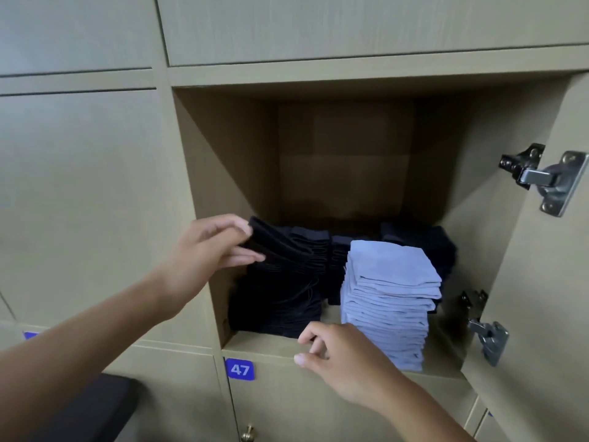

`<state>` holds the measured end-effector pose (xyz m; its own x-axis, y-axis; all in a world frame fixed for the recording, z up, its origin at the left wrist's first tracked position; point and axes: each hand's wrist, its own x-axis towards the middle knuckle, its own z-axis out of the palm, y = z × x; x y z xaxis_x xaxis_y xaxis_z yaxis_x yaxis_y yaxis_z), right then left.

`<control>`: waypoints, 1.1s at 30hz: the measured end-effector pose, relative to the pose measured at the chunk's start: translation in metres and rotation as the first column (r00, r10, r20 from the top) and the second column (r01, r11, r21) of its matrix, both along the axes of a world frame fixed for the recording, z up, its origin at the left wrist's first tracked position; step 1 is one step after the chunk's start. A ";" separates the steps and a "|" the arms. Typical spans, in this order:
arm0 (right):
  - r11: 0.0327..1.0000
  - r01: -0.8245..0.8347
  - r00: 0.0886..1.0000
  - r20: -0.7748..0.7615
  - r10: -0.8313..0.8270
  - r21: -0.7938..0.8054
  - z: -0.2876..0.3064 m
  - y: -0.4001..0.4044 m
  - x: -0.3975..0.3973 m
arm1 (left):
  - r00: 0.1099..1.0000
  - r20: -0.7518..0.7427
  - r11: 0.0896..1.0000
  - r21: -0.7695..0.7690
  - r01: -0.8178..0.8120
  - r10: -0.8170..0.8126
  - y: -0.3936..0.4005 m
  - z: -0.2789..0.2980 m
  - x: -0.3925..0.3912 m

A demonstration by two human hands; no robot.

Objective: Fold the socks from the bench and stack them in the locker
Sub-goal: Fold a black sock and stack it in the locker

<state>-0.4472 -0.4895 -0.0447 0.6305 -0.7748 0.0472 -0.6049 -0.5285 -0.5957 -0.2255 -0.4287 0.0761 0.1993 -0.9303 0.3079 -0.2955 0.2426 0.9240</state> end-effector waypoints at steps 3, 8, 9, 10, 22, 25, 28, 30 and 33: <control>1.000 0.001 1.000 0.004 -0.001 0.001 0.001 -0.001 -0.002 | 0.998 0.068 1.000 0.004 -0.020 0.020 -0.002 0.000 -0.001; 0.999 -0.036 0.998 -0.043 0.035 -0.017 0.002 0.001 -0.001 | 0.964 0.218 0.988 -0.034 -0.148 0.152 0.000 -0.006 -0.006; 0.999 -0.039 0.998 -0.048 0.038 -0.019 0.002 0.001 0.000 | 0.965 0.203 0.986 -0.023 -0.163 0.164 0.000 -0.007 -0.006; 0.999 -0.042 0.998 -0.051 0.041 -0.021 0.002 0.001 0.000 | 0.964 0.198 0.984 -0.018 -0.178 0.178 0.000 -0.008 -0.005; 0.993 -0.044 0.993 -0.110 0.032 -0.108 0.006 0.000 -0.005 | 0.946 -0.037 0.942 0.121 -0.314 0.321 -0.034 -0.005 -0.012; 0.994 -0.047 0.993 -0.111 0.036 -0.102 0.006 -0.001 -0.005 | 0.937 -0.099 0.939 0.120 -0.323 0.335 -0.055 0.002 -0.020; 0.993 -0.056 0.993 -0.112 0.043 -0.108 0.006 -0.001 -0.004 | 0.933 -0.169 0.946 0.129 -0.297 0.317 -0.080 0.008 -0.030; 0.993 -0.059 0.993 -0.111 0.047 -0.103 0.005 -0.002 -0.003 | 0.932 -0.206 0.952 0.136 -0.275 0.298 -0.102 0.012 -0.036; 0.993 -0.063 0.993 -0.110 0.052 -0.101 0.005 -0.002 -0.002 | 0.930 -0.241 0.958 0.141 -0.248 0.277 -0.134 0.019 -0.044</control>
